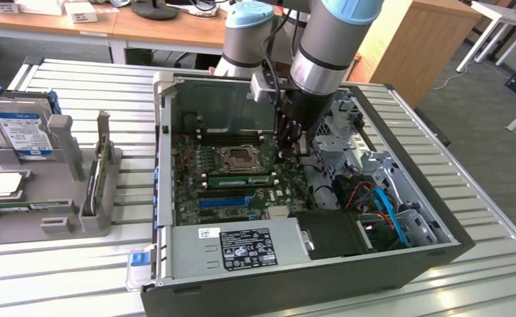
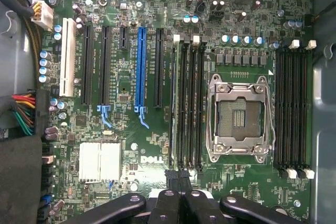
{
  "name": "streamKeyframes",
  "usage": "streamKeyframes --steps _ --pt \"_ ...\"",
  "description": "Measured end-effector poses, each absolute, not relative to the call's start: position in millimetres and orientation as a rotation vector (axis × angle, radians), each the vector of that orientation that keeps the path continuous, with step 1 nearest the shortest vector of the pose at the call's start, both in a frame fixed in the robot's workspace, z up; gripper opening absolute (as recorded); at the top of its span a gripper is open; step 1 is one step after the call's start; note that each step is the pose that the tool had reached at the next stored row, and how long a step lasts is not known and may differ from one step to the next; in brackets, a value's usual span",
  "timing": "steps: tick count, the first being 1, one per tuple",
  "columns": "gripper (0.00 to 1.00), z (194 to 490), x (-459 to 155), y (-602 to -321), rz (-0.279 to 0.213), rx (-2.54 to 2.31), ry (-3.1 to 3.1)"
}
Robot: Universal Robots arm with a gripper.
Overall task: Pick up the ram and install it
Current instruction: 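Press down the ram until it locks into place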
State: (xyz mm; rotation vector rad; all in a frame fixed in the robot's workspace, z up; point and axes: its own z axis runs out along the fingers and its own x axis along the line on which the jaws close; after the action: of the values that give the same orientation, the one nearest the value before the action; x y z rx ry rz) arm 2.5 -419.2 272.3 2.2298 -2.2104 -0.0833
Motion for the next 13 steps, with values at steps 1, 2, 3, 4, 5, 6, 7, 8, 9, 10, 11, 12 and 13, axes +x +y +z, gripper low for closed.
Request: streamKeyframes --steps 1,2,3,4,5,6,7,8,9,10,11,12,13 --pt "0.11 272.3 2.5 -419.3 -0.083 2.230 -2.210" --pt "0.11 272.2 2.5 -419.3 -0.083 2.230 -2.210" --pt "0.11 271.8 2.5 -419.2 -0.083 2.230 -2.211" --pt "0.11 271.3 2.6 -419.2 -0.083 2.230 -2.210" --pt "0.11 270.7 2.6 -419.2 -0.082 2.229 -2.210" --pt "0.11 269.9 2.6 -419.2 -0.081 2.229 -2.210" --pt "0.11 269.0 2.6 -419.2 -0.081 2.229 -2.210" --pt "0.11 268.2 2.6 -419.2 -0.080 2.229 -2.210" --pt "0.11 267.5 2.5 -419.3 -0.079 2.229 -2.209" --pt "0.11 266.5 2.5 -419.3 -0.078 2.228 -2.209" --pt "0.11 265.6 2.5 -419.3 -0.077 2.228 -2.209" --pt "0.11 264.7 2.5 -419.2 -0.076 2.229 -2.209" --pt "0.11 263.8 2.5 -419.2 -0.075 2.228 -2.209"
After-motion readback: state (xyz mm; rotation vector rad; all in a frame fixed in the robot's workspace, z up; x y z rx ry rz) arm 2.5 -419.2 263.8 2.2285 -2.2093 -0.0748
